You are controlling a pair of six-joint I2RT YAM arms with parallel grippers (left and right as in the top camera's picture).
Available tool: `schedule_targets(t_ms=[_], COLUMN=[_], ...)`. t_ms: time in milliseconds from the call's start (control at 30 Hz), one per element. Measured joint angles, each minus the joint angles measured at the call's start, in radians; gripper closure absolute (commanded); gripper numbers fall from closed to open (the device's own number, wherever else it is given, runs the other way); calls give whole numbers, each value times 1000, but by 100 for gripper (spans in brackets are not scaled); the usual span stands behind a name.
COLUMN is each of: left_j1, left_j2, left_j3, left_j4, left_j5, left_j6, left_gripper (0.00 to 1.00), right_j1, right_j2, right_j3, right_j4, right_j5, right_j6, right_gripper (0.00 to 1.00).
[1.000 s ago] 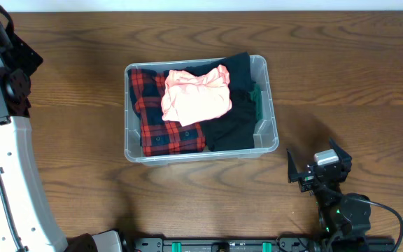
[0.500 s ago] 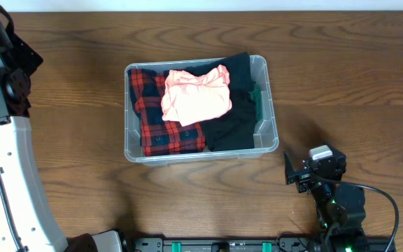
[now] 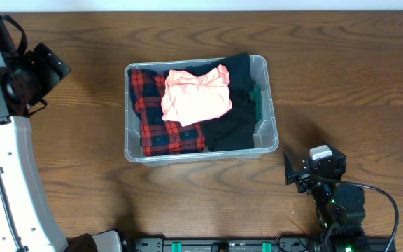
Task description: Pack container
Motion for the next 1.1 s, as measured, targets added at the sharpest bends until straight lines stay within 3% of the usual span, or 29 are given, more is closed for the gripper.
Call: schedule_targets(t_ms=[233, 500, 833, 1100], left_j1=[-3, -110, -320, -396], left_j2=[-68, -341, -673, -962], left_j3=[-2, -43, -422, -775], left_j4=[63, 78, 283, 427], left_j5=[39, 42, 38, 34], left_j6=[169, 255, 273, 274], left_gripper=[2, 2, 2, 2], right_j1=[0, 0, 0, 0], right_j2=[0, 0, 0, 1], right_j3=[0, 0, 0, -1], right_j4=[0, 0, 0, 1], right_j5=[0, 0, 0, 0], right_j6=[0, 0, 0, 0], right_gripper=[1, 1, 1, 1])
